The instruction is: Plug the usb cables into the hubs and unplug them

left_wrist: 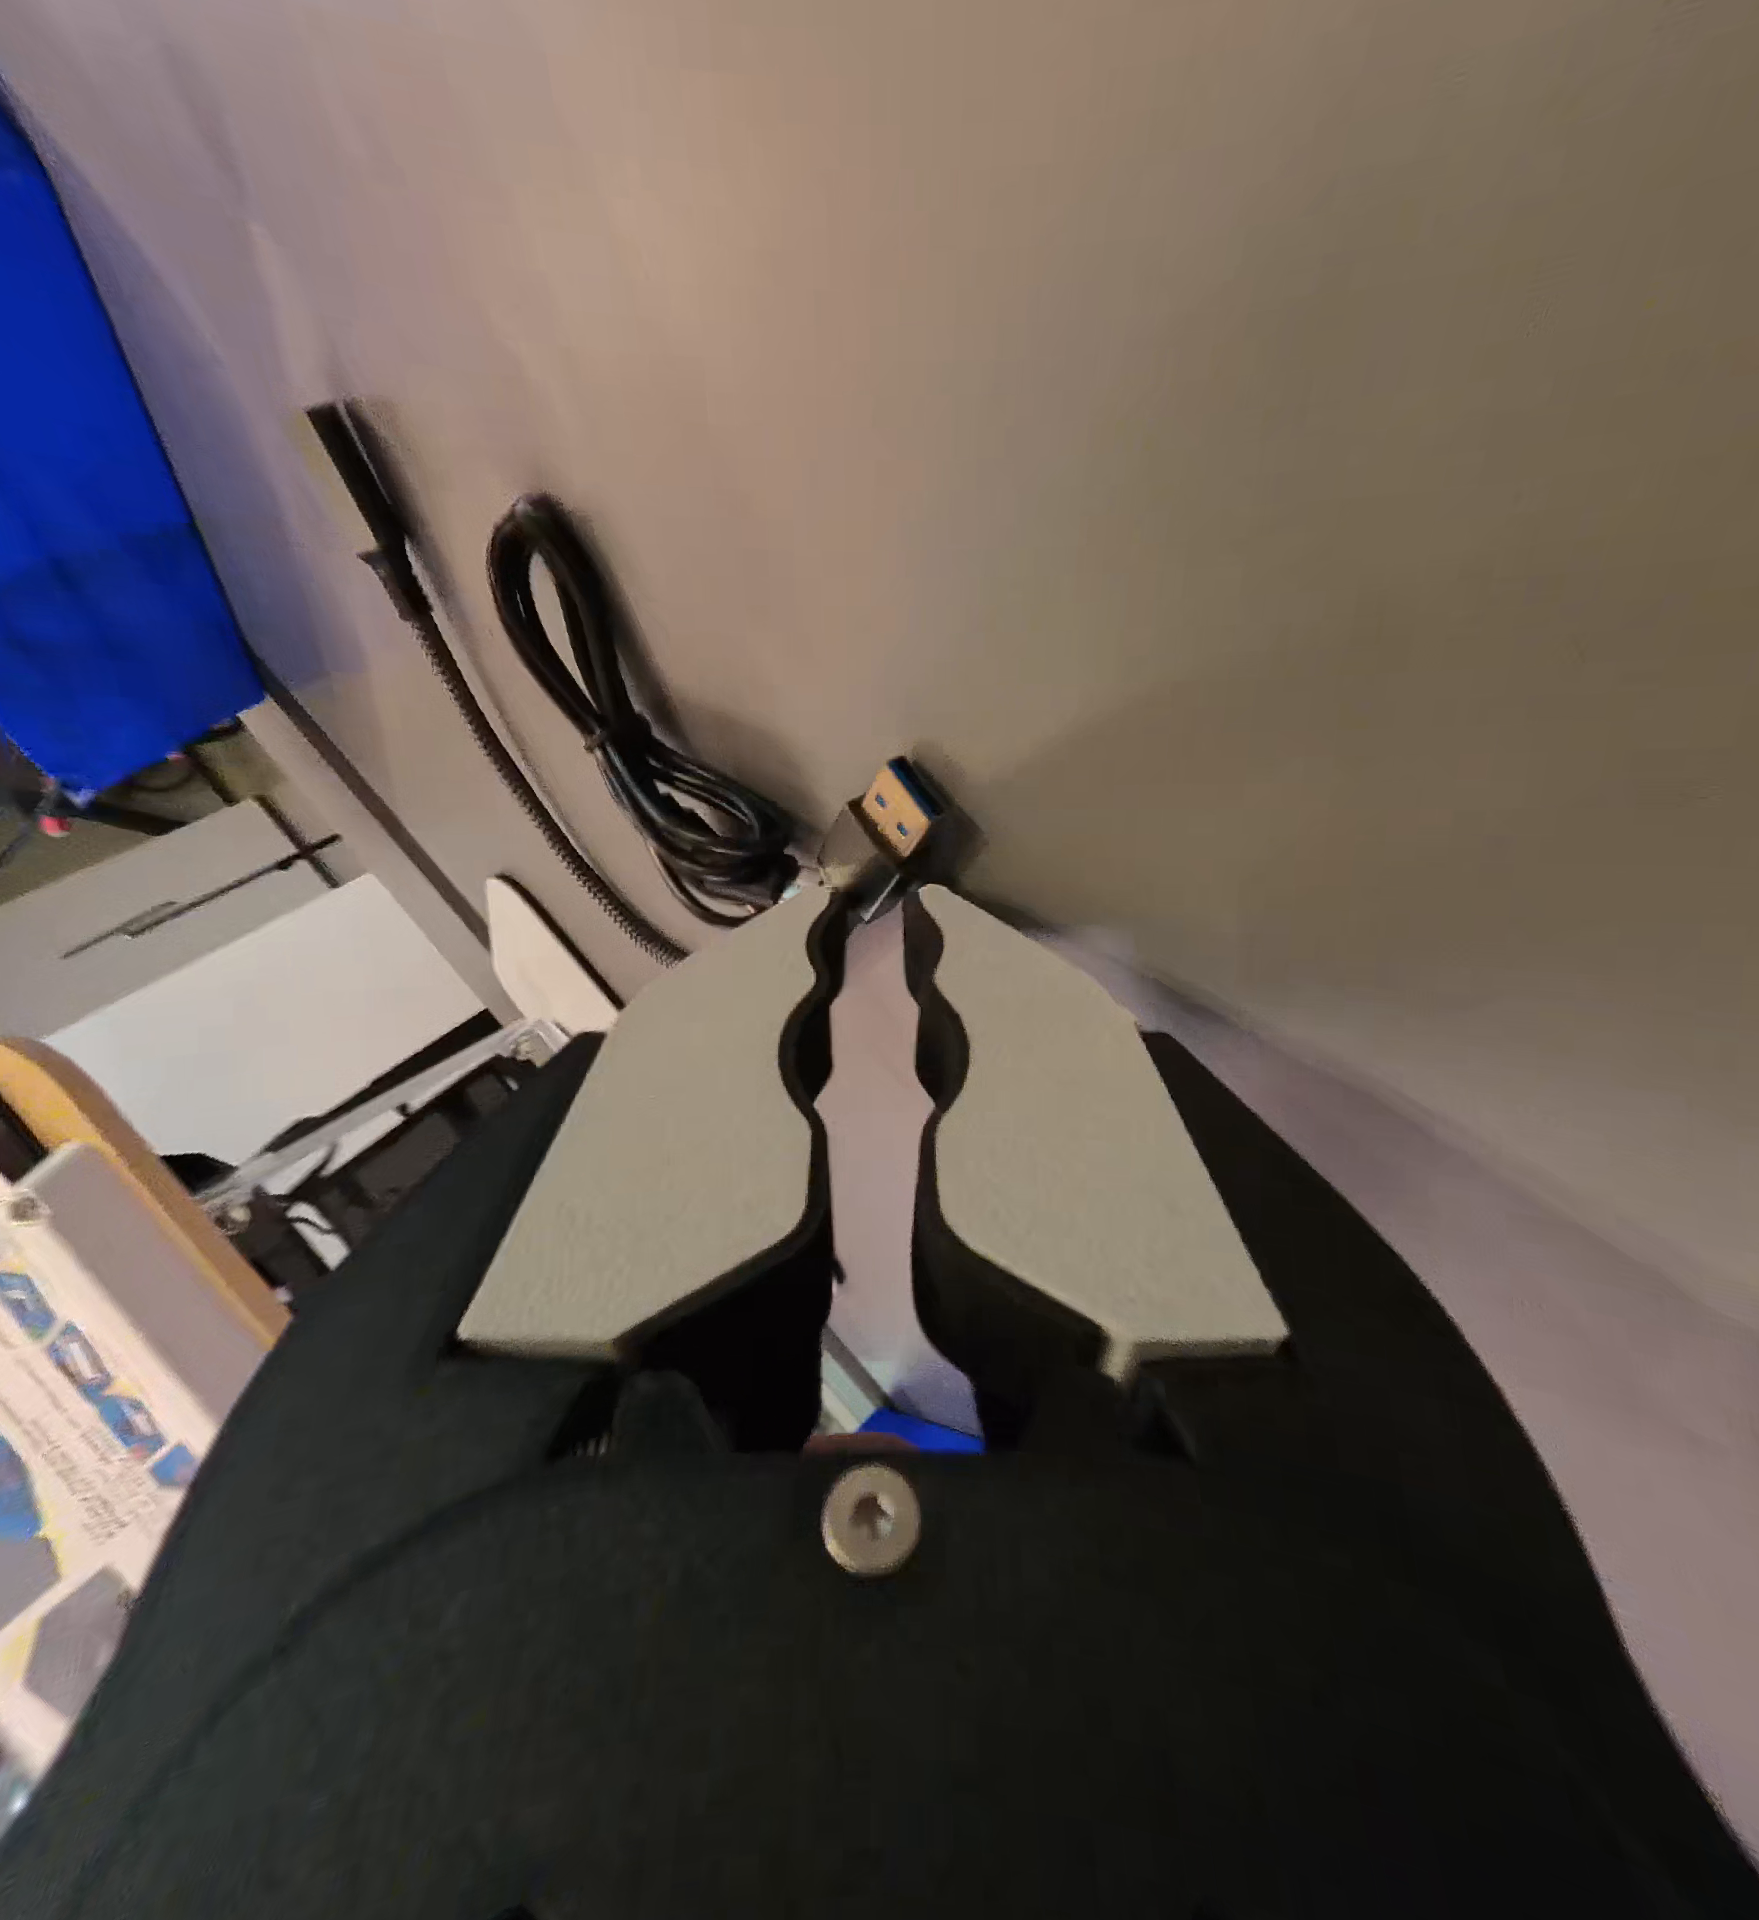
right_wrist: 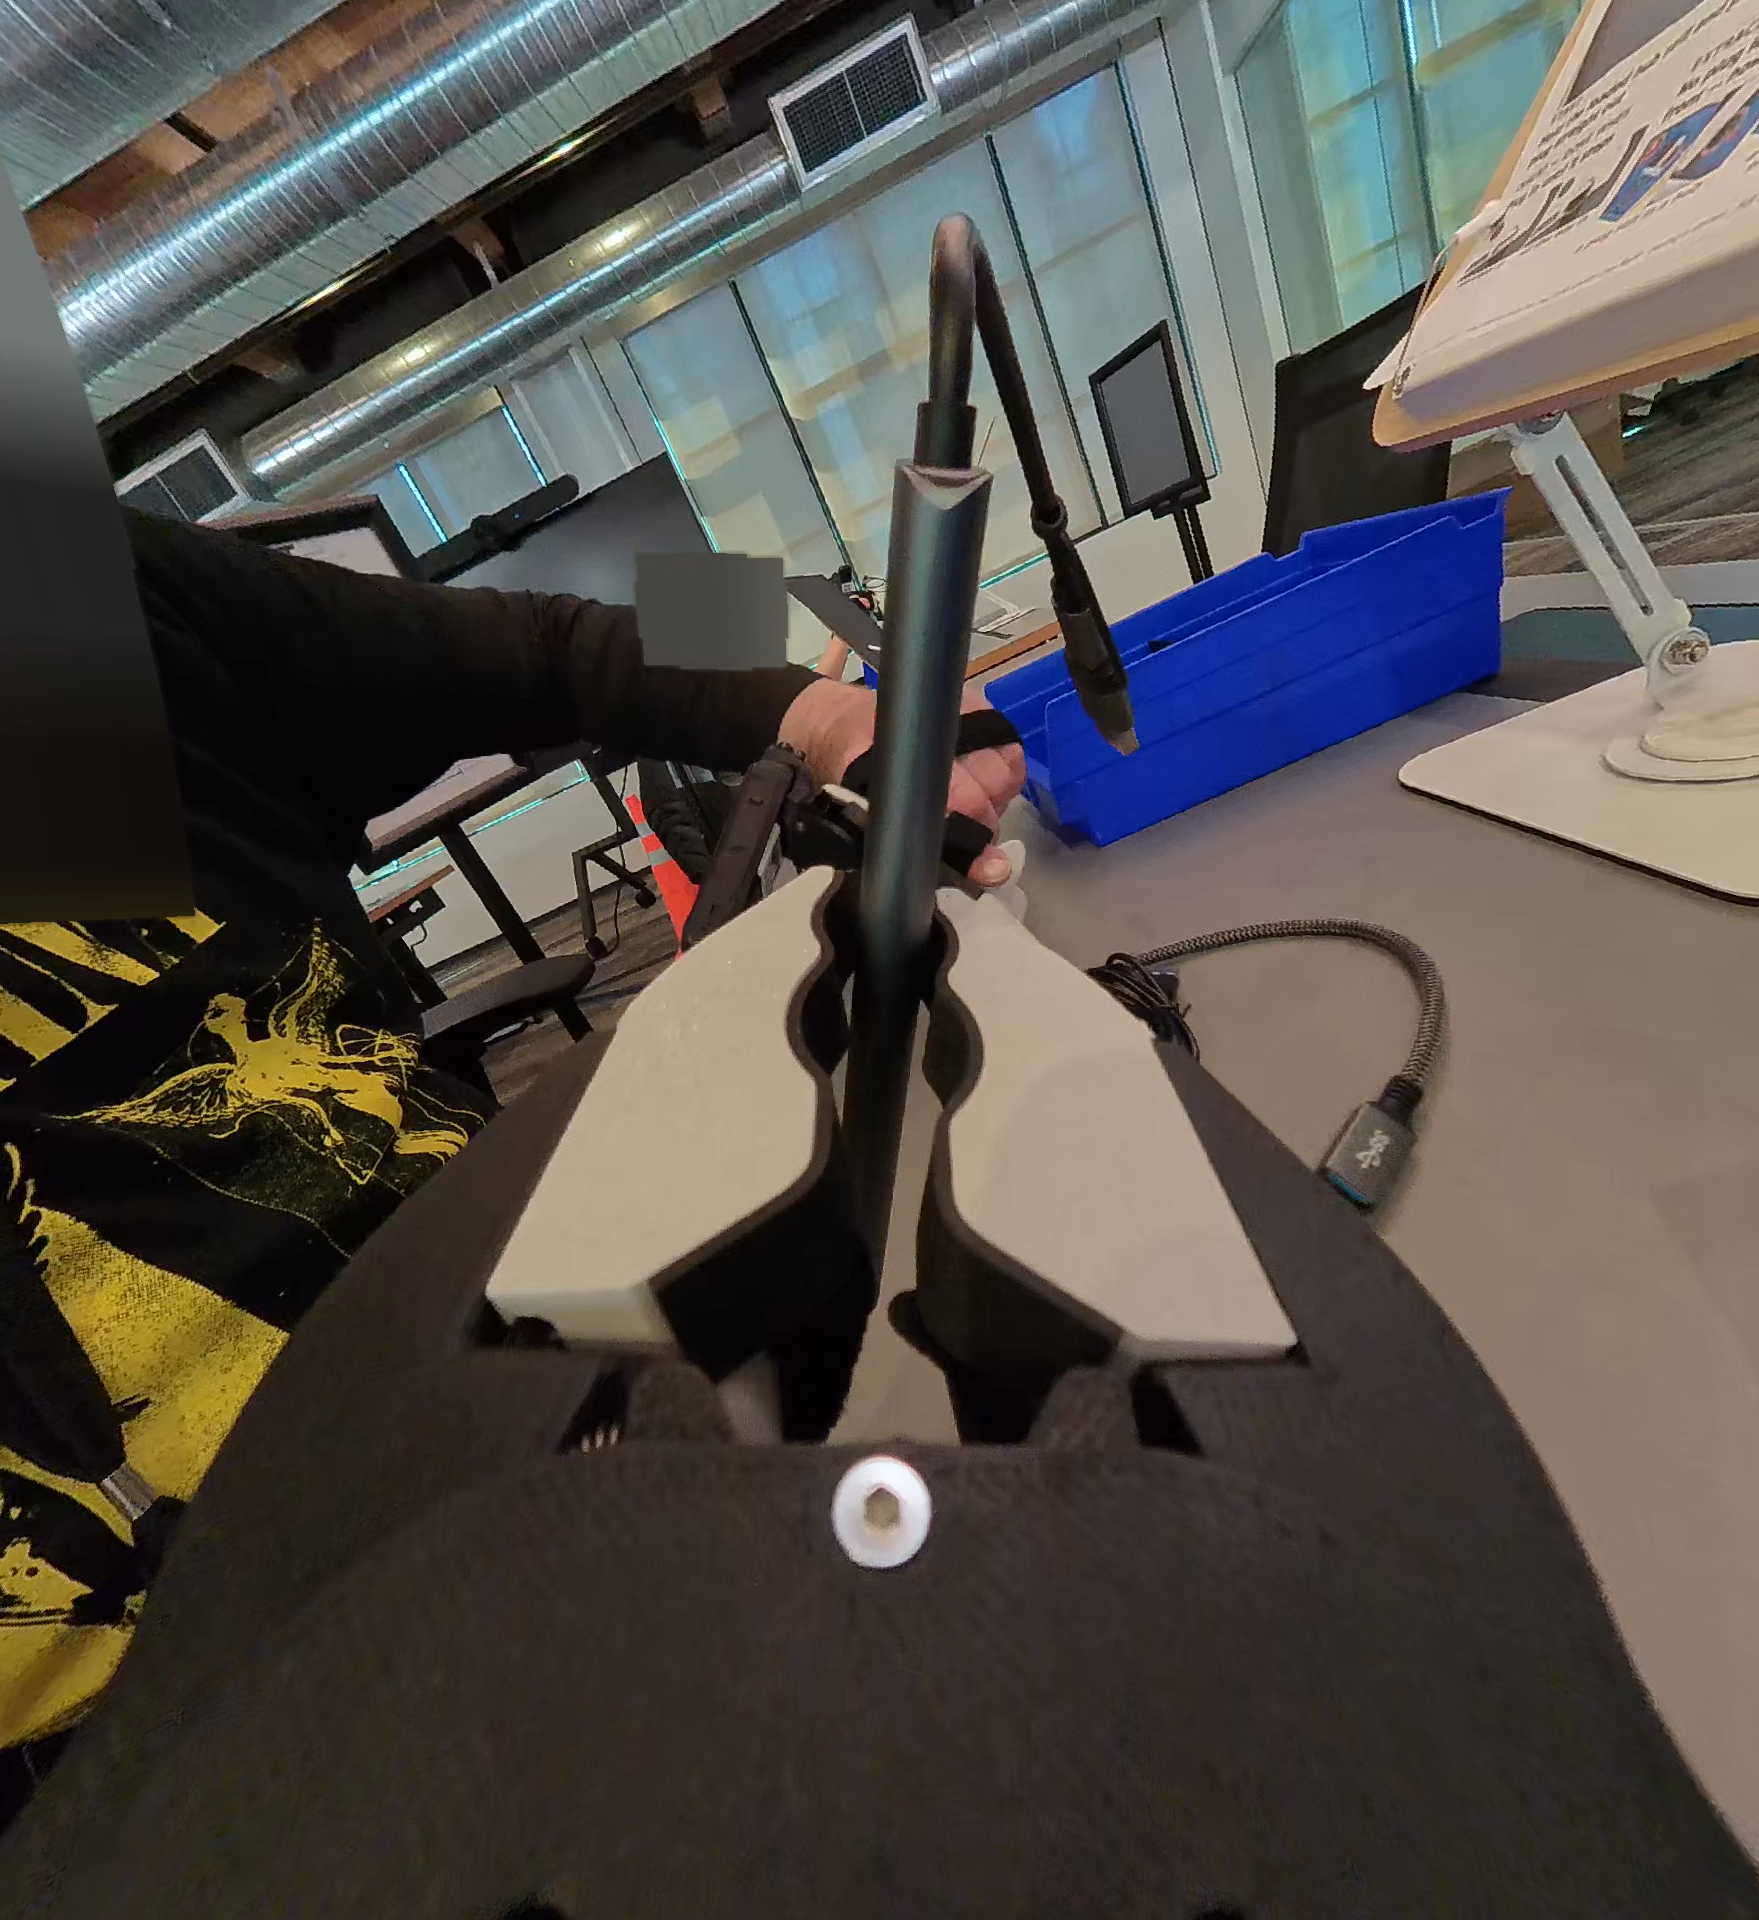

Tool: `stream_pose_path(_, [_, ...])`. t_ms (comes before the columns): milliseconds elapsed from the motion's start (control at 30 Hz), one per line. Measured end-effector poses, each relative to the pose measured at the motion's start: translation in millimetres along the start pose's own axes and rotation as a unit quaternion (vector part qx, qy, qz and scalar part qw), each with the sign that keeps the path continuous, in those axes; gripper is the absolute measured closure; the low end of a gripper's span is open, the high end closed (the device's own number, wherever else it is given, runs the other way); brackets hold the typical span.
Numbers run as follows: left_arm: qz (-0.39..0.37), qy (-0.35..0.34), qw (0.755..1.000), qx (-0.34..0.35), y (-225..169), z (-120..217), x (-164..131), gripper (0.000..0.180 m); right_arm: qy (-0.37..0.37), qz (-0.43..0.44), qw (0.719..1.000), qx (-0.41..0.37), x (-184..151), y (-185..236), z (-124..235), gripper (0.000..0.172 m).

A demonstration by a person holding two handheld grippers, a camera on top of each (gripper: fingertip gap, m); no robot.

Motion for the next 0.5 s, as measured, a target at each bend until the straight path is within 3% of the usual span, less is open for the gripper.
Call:
stream_pose_path(100, [-0.001,-0.004,1.000,0.005,15,-4,-4,0.149,0.001,0.003,1.000,-0.001,0,0,0,0.160])
stream_pose_path(200, [-0.032,-0.014,0.999,0.001,20,-8,0,0.151,0.003,0.003,1.000,0.001,0,1,0,0.160])
stream_pose_path(300, [-0.020,-0.022,0.998,-0.050,24,-11,-1,0.144,0.004,0.002,1.000,0.003,-1,2,-1,0.161])
stream_pose_path(500, [-0.093,-0.016,0.982,-0.164,18,-14,3,0.163,-0.001,0.006,1.000,-0.001,2,1,2,0.161])
Point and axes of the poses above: each gripper's, where its closed fingertips meet, z back along the fingers, x out of its top, y = z × x across the jaws, the point moved 2 cm from there along z, back along the fingers, and after that the axes turned 3 degrees about -x, right-handed, at the moved point
